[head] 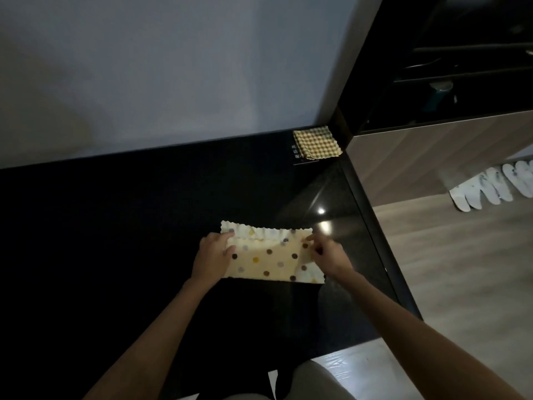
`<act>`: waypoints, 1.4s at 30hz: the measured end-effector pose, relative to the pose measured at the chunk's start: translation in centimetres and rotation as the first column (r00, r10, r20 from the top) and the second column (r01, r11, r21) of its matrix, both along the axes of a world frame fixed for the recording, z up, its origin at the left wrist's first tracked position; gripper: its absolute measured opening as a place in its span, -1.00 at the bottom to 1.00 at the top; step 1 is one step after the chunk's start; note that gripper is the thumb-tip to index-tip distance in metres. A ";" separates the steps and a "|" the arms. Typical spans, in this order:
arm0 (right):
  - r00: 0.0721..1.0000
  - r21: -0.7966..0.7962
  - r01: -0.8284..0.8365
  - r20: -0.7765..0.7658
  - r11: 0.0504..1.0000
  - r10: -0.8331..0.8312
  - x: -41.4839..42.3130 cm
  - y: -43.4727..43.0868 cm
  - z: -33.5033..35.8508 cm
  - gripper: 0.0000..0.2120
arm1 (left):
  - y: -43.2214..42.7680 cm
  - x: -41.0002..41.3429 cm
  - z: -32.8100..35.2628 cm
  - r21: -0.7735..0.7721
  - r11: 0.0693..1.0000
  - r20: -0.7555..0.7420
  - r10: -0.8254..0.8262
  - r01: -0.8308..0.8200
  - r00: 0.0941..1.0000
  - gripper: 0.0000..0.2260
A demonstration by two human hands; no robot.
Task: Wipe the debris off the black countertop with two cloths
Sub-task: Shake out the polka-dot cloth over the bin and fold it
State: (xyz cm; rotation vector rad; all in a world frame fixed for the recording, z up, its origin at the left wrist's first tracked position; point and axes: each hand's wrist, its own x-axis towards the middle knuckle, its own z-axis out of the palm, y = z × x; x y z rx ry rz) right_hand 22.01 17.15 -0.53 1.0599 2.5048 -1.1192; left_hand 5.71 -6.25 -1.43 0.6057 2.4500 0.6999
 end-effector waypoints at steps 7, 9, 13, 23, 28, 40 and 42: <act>0.949 0.135 -0.310 0.108 0.941 0.297 -0.4 1.5 -0.9 -0.80 | 1.2 -0.3 -0.7 -0.148 0.988 -0.071 -0.047 0.036 0.996 -0.75; 0.908 0.165 -0.418 0.114 0.893 0.403 -0.1 1.7 -0.6 -0.78 | 0.8 -0.6 -0.6 -0.133 0.991 -0.103 -0.041 0.027 0.994 -0.88; 0.869 0.152 -0.486 -0.021 0.860 0.495 0.3 1.8 0.6 -0.85 | -0.6 -2.1 0.4 -0.066 0.997 -0.017 -0.033 0.032 0.999 -0.95; 0.977 0.127 -0.209 -0.007 0.970 0.212 -2.9 3.3 1.5 -0.92 | 1.6 -5.5 1.1 -0.048 0.979 0.163 0.204 -0.198 0.965 -0.97; 0.987 0.198 -0.144 0.101 0.970 0.126 -3.8 3.9 -0.2 -0.83 | 2.7 -4.9 0.1 -0.040 0.976 0.072 0.218 -0.216 0.973 -0.83; 0.970 0.089 -0.021 0.242 0.996 -0.001 0.2 2.0 -0.7 -0.63 | 2.6 5.9 -0.6 -0.011 0.982 -0.147 -0.186 0.186 0.972 -0.65; 0.969 0.056 0.003 0.245 0.998 -0.017 1.3 1.6 -1.0 -0.68 | 2.1 5.8 -1.0 -0.060 0.981 -0.172 -0.194 0.186 0.966 -0.66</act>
